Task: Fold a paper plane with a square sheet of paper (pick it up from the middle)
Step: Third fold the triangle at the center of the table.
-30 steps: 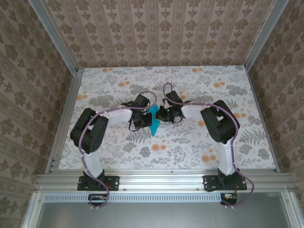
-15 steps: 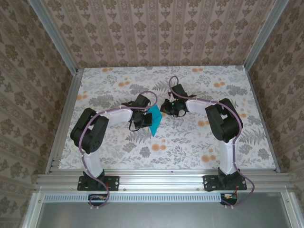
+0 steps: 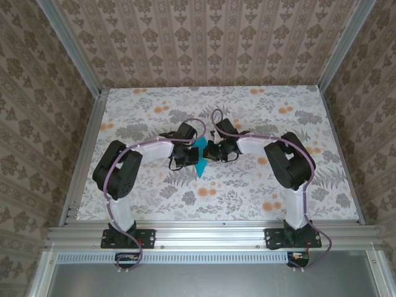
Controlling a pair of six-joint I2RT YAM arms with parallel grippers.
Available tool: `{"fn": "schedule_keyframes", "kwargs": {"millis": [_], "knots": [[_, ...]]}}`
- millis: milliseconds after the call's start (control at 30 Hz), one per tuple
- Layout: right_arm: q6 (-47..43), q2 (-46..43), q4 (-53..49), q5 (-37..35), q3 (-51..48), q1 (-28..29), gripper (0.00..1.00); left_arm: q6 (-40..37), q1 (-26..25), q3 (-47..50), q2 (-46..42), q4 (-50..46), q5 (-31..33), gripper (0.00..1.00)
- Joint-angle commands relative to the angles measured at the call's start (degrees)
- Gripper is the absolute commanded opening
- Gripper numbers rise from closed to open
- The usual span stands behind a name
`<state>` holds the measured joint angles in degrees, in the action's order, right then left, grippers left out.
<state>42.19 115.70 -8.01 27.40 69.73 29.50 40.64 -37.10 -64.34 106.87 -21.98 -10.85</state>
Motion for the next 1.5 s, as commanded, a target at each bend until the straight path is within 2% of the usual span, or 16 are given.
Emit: {"fn": "schedule_keyframes", "kwargs": {"millis": [0, 133, 233, 500, 633, 933, 1233, 1467], "knots": [[0.8, 2.6, -2.5, -2.2, 0.8, -0.3, 0.09, -1.4, -0.2, 1.8, 2.1, -4.6, 1.7, 0.00], [4.0, 3.5, -1.2, -4.0, -1.1, -0.2, 0.08, -1.4, -0.3, 0.2, -1.7, -1.9, -1.7, 0.00], [7.4, 3.1, 0.4, -6.0, -3.0, -0.2, 0.08, 0.4, -0.5, 0.9, -5.9, 1.4, -4.2, 0.06], [16.4, 0.4, 3.9, -12.1, -7.5, 0.8, 0.06, 7.8, -3.9, 12.4, -14.6, 15.9, -5.9, 0.16], [17.3, -0.3, 3.1, -13.5, -8.1, 0.9, 0.06, 9.0, -5.9, 14.2, -13.4, 18.1, -3.6, 0.15], [17.6, -0.1, 3.4, -13.2, -8.7, 0.9, 0.06, 11.2, -6.0, 16.9, -9.5, 24.7, 1.2, 0.10], [17.4, 0.6, 3.2, -13.2, -8.5, 0.8, 0.06, 11.7, -5.8, 17.8, -7.5, 21.9, 3.8, 0.07], [16.0, 0.5, 2.8, -13.1, -8.0, 0.2, 0.06, 13.1, -5.6, 22.2, -9.0, 22.0, 4.7, 0.03]]}}
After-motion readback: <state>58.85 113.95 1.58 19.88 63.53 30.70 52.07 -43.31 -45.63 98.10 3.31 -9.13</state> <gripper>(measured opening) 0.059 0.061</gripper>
